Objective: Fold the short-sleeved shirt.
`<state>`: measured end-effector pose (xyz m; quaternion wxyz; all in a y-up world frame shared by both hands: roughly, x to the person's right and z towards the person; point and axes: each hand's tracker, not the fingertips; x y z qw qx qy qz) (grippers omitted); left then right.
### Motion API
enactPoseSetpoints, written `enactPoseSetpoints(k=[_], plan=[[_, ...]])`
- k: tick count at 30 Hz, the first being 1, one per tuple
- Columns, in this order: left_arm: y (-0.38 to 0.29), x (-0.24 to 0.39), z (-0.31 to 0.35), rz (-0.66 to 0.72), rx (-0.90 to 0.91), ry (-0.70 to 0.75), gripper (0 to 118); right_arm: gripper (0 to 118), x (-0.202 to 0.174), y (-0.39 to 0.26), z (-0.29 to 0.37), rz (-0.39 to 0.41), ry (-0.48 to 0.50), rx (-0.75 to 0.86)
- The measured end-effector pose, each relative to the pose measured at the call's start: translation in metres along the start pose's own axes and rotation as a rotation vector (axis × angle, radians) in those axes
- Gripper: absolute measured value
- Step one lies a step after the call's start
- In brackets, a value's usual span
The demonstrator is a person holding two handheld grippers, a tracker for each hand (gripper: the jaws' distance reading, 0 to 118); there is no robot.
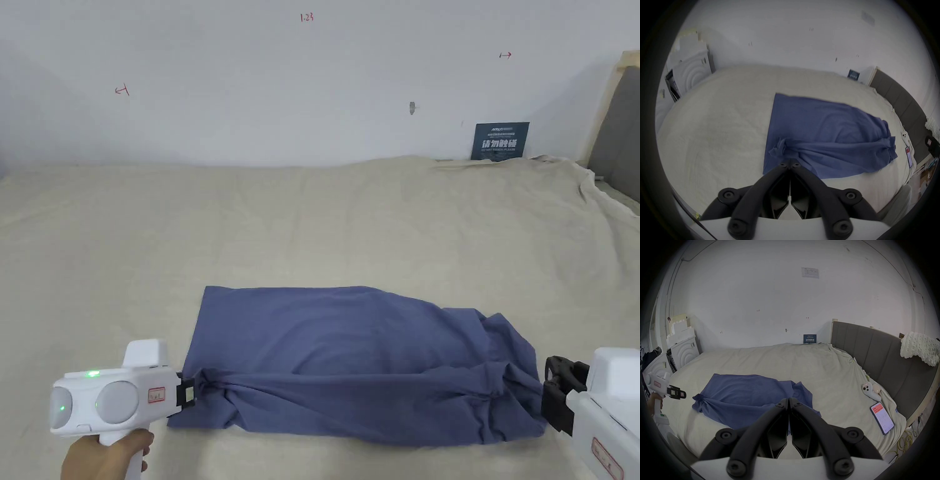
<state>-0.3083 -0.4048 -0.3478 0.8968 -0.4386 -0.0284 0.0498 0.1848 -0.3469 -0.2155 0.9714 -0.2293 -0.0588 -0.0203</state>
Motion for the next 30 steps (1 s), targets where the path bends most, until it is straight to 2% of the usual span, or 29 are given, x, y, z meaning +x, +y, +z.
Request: enactPoseSetpoints(k=[1, 3, 4, 9, 10, 12, 13, 14, 15, 16, 17, 18, 20, 25, 27, 28, 29, 30], plan=[[0.002, -0.002, -0.007, 0.002, 0.011, 0.008, 37, 1, -0.002, 0.000, -0.002, 0.001, 0.001, -0.004], [0.005, -0.006, -0.022, 0.003, -0.037, 0.035, 85, 1, -0.002, 0.000, -0.006, 0.000, 0.002, -0.010], [0.006, -0.007, -0.031, 0.001, -0.077, 0.062, 94, 1, -0.002, -0.001, -0.008, -0.002, 0.004, -0.014], [0.001, -0.013, -0.062, 0.008, -0.151, 0.093, 95, 1, -0.002, -0.004, -0.015, -0.005, 0.003, -0.033], [0.000, -0.014, -0.067, 0.014, -0.169, 0.102, 93, 1, -0.002, -0.004, -0.017, -0.004, 0.001, -0.038], [-0.006, -0.017, -0.076, 0.019, -0.184, 0.098, 80, 1, 0.000, -0.006, -0.020, -0.011, 0.002, -0.048], [-0.008, -0.018, -0.079, 0.022, -0.192, 0.094, 68, 1, 0.001, -0.007, -0.022, -0.014, 0.001, -0.055], [-0.011, -0.019, -0.084, 0.026, -0.209, 0.086, 50, 1, 0.001, -0.008, -0.023, -0.016, 0.001, -0.063], [-0.015, -0.019, -0.085, 0.023, -0.211, 0.091, 42, 1, 0.002, -0.009, -0.025, -0.017, 0.000, -0.070], [-0.017, -0.018, -0.082, 0.007, -0.191, 0.104, 40, 1, 0.003, -0.010, -0.027, -0.018, 0.000, -0.077], [-0.016, -0.016, -0.081, 0.000, -0.186, 0.106, 27, 1, 0.004, -0.012, -0.028, -0.021, 0.000, -0.086], [-0.015, -0.016, -0.079, -0.004, -0.176, 0.095, 8, 1, 0.006, -0.013, -0.031, -0.025, 0.000, -0.097], [-0.012, -0.016, -0.076, 0.012, -0.167, 0.063, 3, 1, 0.011, -0.017, -0.039, -0.046, 0.000, -0.126], [-0.006, -0.013, -0.054, -0.027, -0.094, 0.041, 1, 3, 0.032, -0.035, -0.079, -0.113, -0.022, -0.260], [-0.002, -0.013, -0.046, -0.028, -0.084, 0.020, 1, 16, 0.039, -0.043, -0.097, -0.135, -0.026, -0.305], [-0.001, -0.013, -0.043, -0.034, -0.072, 0.016, 1, 31, 0.041, -0.047, -0.106, -0.129, -0.042, -0.332], [0.001, -0.013, -0.040, -0.039, -0.065, 0.013, 1, 59, 0.043, -0.051, -0.116, -0.129, -0.043, -0.364], [0.002, -0.013, -0.037, -0.043, -0.062, 0.010, 1, 79, 0.044, -0.054, -0.126, -0.119, -0.042, -0.395]])
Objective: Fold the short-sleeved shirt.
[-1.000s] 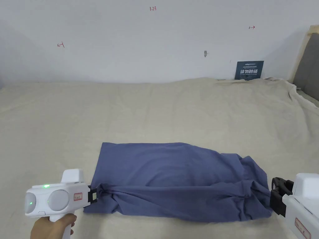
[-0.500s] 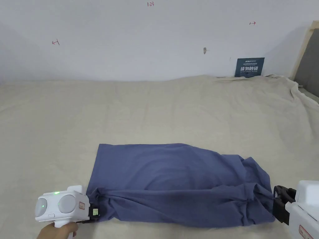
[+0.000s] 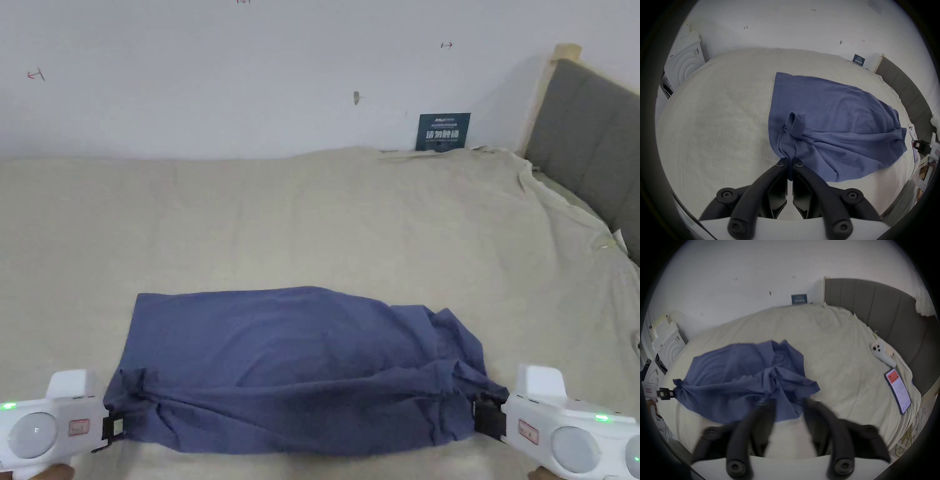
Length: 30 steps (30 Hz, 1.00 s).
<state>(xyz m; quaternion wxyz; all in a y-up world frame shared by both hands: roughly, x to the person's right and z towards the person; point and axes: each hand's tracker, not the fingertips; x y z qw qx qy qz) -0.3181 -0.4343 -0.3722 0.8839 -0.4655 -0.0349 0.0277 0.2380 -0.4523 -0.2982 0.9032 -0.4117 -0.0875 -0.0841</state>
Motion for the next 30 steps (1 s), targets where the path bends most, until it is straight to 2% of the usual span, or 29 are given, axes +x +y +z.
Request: enactPoseSetpoints(k=[1, 2, 6, 9, 10, 11, 12, 13, 14, 15, 18, 23, 30], plan=[[0.000, 0.000, 0.001, -0.001, 0.006, -0.003, 1, 92, 0.000, 0.000, -0.009, 0.014, -0.006, -0.029], [0.001, 0.000, 0.002, -0.002, 0.008, -0.008, 1, 94, 0.000, 0.000, -0.018, 0.006, -0.006, -0.033], [-0.001, 0.004, 0.004, -0.003, 0.008, -0.012, 1, 95, 0.001, -0.001, -0.055, -0.002, -0.012, -0.094], [-0.004, 0.004, -0.001, -0.007, -0.001, -0.008, 1, 94, -0.013, -0.005, -0.062, -0.008, -0.006, -0.138], [-0.006, 0.003, -0.003, -0.008, -0.004, -0.005, 1, 91, -0.014, -0.006, -0.066, -0.008, 0.000, -0.145], [-0.007, 0.003, -0.003, -0.007, -0.008, -0.004, 1, 76, -0.012, -0.008, -0.071, -0.014, 0.003, -0.146], [-0.009, 0.002, -0.004, -0.005, -0.010, -0.003, 1, 50, -0.013, -0.009, -0.072, -0.020, 0.002, -0.145], [-0.009, 0.000, -0.005, 0.000, -0.011, -0.002, 1, 29, -0.013, -0.011, -0.071, -0.022, -0.003, -0.138], [-0.011, -0.001, -0.005, 0.007, -0.011, -0.003, 1, 16, -0.012, -0.011, -0.068, -0.026, 0.031, -0.119], [-0.013, -0.003, -0.005, 0.014, -0.011, -0.003, 1, 14, -0.015, -0.013, -0.059, -0.039, 0.054, -0.117], [-0.017, -0.012, -0.002, 0.045, -0.005, -0.009, 1, 13, -0.015, -0.013, -0.041, -0.016, 0.043, -0.079], [-0.027, -0.031, 0.014, 0.149, 0.015, -0.053, 1, 13, 0.006, -0.017, -0.006, -0.049, 0.084, -0.022], [-0.066, -0.039, 0.049, 0.132, 0.017, -0.052, 1, 13, 0.022, -0.046, 0.048, -0.084, 0.136, -0.012]])
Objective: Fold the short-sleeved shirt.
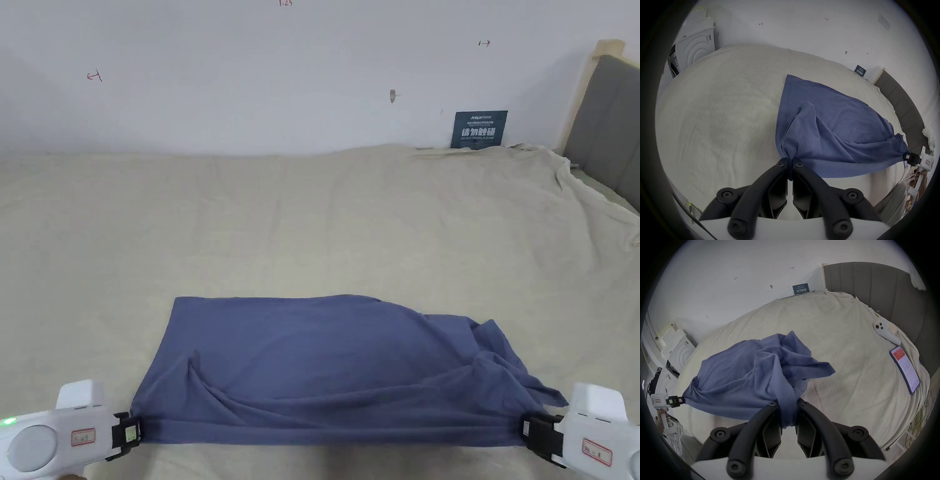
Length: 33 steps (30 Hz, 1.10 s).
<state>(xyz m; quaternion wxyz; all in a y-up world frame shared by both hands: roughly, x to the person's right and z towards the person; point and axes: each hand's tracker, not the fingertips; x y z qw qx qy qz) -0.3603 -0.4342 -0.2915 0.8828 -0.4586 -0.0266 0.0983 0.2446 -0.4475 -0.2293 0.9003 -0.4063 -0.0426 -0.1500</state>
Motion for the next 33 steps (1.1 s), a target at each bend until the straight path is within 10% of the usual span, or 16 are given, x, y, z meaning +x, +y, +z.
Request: enactPoseSetpoints(k=[20, 22, 27, 33], plan=[[-0.085, 0.011, -0.003, -0.054, -0.102, 0.134, 3, 14, -0.008, -0.072, 0.005, 0.011, -0.135, -0.190], [-0.083, 0.015, 0.001, -0.064, -0.107, 0.136, 18, 21, -0.011, -0.068, 0.009, 0.019, -0.144, -0.189], [-0.069, 0.026, 0.020, -0.031, -0.081, 0.135, 102, 85, -0.026, -0.048, 0.042, 0.066, -0.157, -0.070], [-0.032, 0.054, 0.064, -0.086, 0.118, 0.113, 107, 86, -0.046, -0.005, 0.085, 0.099, -0.079, 0.114]])
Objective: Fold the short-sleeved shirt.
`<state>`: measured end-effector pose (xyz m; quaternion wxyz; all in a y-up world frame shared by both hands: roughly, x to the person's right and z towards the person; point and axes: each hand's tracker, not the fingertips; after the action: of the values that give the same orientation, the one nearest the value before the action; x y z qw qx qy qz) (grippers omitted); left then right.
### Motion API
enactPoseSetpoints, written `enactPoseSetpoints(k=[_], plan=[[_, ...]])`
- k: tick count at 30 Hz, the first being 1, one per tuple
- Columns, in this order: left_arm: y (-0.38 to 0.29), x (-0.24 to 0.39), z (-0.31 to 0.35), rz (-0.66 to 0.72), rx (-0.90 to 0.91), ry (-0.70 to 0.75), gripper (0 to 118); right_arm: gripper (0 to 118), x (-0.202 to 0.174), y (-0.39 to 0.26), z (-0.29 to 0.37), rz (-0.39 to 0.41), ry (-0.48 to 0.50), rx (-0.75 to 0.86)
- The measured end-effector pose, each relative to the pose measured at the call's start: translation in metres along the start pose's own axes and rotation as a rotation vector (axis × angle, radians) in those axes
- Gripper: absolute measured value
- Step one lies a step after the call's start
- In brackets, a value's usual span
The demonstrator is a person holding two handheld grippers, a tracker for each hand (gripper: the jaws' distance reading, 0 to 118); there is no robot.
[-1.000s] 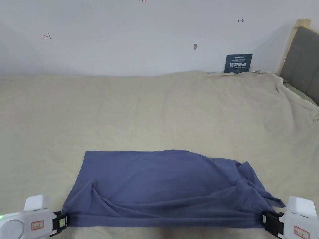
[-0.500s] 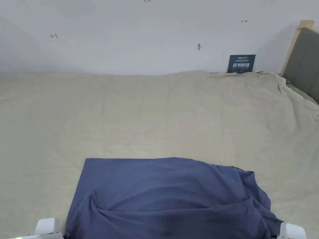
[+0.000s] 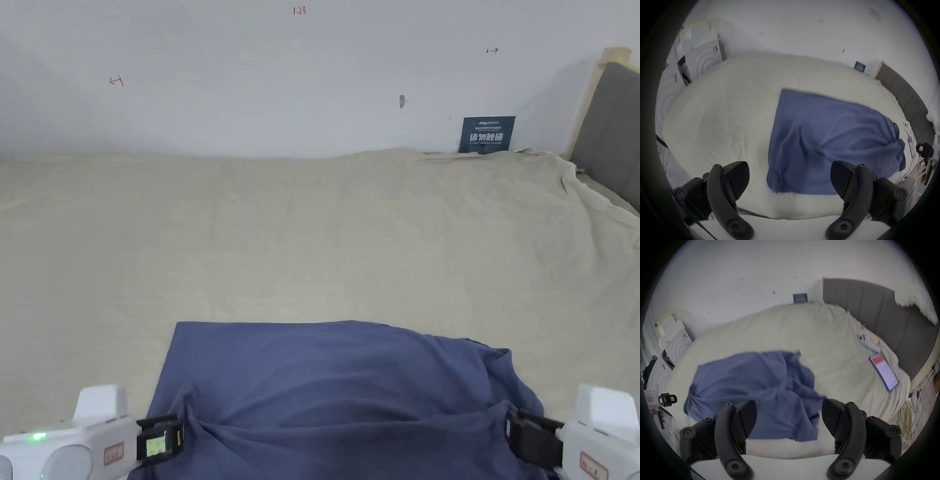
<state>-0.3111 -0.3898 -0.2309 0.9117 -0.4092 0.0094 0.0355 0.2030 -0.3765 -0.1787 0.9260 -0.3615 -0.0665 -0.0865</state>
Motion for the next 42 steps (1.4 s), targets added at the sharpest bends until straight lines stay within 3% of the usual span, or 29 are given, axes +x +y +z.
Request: enactPoseSetpoints(k=[6, 10, 12, 13, 14, 15, 16, 17, 26, 36, 38, 41, 42], plan=[[0.044, 0.024, 0.024, -0.024, 0.134, -0.017, 113, 86, -0.022, 0.036, 0.023, 0.054, 0.011, 0.155], [0.057, 0.039, 0.022, -0.044, 0.227, 0.006, 103, 85, -0.035, 0.046, 0.026, 0.097, -0.008, 0.234], [0.058, 0.045, 0.019, -0.063, 0.263, 0.001, 73, 78, -0.040, 0.047, 0.026, 0.107, -0.009, 0.265], [0.058, 0.047, 0.017, -0.068, 0.279, 0.000, 51, 68, -0.042, 0.048, 0.026, 0.115, -0.012, 0.278], [0.057, 0.048, 0.013, -0.066, 0.283, -0.008, 20, 41, -0.045, 0.048, 0.025, 0.128, -0.016, 0.291], [0.056, 0.048, 0.009, -0.064, 0.289, -0.035, 6, 19, -0.047, 0.049, 0.023, 0.136, -0.020, 0.299], [0.056, 0.046, 0.006, -0.057, 0.285, -0.061, 1, 4, -0.048, 0.050, 0.021, 0.140, -0.026, 0.300], [0.057, 0.045, 0.003, -0.040, 0.276, -0.104, 0, 2, -0.048, 0.050, 0.019, 0.142, -0.020, 0.305], [0.097, 0.039, -0.053, -0.074, 0.180, -0.101, 0, 1, -0.052, 0.064, -0.009, 0.136, 0.008, 0.285], [0.173, -0.002, -0.167, -0.033, -0.021, -0.099, 0, 1, -0.051, 0.076, -0.051, 0.125, -0.022, 0.220], [0.181, -0.011, -0.190, -0.001, -0.089, -0.086, 19, 1, -0.050, 0.076, -0.060, 0.122, -0.031, 0.206], [0.187, -0.019, -0.224, 0.010, -0.188, -0.064, 67, 1, -0.049, 0.076, -0.071, 0.111, -0.037, 0.183], [0.186, -0.019, -0.233, 0.002, -0.212, -0.056, 71, 1, -0.050, 0.077, -0.074, 0.112, -0.039, 0.180]])
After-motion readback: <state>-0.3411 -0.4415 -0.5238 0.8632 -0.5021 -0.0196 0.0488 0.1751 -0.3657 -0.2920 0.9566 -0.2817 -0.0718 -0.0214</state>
